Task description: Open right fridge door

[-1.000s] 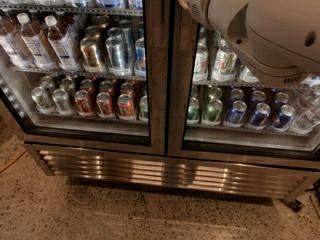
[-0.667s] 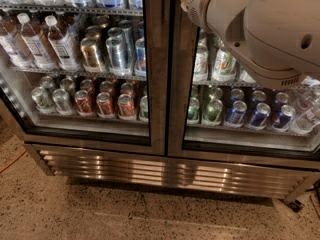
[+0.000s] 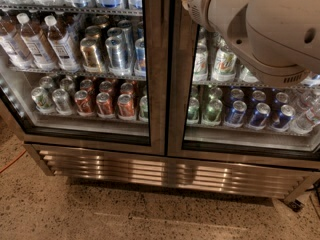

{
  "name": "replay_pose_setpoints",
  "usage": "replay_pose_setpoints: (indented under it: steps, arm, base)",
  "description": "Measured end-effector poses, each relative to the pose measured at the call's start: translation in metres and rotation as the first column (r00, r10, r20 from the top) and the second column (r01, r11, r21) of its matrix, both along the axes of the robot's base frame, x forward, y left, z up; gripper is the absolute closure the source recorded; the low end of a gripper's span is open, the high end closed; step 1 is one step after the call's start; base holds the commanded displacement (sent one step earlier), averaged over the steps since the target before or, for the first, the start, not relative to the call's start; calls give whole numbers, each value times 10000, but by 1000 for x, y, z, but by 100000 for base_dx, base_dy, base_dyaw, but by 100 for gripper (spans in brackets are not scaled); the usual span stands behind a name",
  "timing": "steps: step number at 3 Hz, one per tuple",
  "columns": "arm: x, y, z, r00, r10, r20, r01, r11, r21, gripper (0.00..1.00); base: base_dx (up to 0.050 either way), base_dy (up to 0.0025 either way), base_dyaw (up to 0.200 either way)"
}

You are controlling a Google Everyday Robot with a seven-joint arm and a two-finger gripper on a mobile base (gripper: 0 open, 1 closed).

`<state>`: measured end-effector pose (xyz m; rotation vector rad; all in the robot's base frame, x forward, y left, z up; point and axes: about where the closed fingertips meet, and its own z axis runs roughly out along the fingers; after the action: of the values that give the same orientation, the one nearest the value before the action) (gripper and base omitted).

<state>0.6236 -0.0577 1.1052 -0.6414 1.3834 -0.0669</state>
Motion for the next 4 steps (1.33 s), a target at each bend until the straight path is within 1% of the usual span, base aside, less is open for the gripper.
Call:
replay_pose_setpoints:
  steps: [1, 2, 3, 4]
  arm:
    - [2, -5, -5, 9998, -77, -193, 79, 9999, 96, 100]
    - [2, -5, -2, 9998, -77, -193, 79, 9999, 96, 100]
    - [5, -4, -2, 9994, 211, -257, -205, 9996, 215, 100]
    - [6, -5, 0, 9992, 319, -252, -314, 9993, 190, 100]
  base:
    - [0, 0, 0]
    - [0, 0, 0]
    - [0, 0, 0]
    - [0, 0, 0]
